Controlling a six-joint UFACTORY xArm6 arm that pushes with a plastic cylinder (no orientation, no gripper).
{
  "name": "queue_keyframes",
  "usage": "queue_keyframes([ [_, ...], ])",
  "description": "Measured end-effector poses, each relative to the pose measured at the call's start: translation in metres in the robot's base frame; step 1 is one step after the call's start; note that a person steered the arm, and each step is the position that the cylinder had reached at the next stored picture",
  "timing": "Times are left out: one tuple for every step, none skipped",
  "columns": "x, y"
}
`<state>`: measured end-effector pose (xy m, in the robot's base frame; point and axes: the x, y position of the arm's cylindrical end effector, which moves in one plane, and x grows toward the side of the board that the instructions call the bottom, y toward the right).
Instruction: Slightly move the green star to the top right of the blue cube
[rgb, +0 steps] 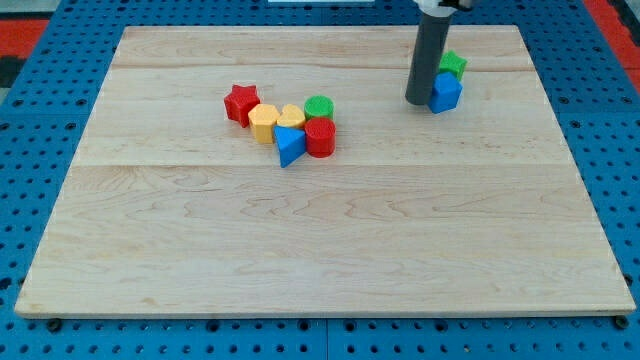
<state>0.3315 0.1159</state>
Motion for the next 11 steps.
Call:
queue_keyframes([
  [-0.020, -0.014],
  [-0.028, -0.009],
  [-0.028, -0.001],
  [-0.028, 0.007],
  [-0.028, 0.013],
  [-0.028, 0.016],
  [-0.028, 0.022],
  [-0.028, 0.030],
  [-0.028, 0.037],
  [-0.030, 0.018],
  [-0.036, -0.042],
])
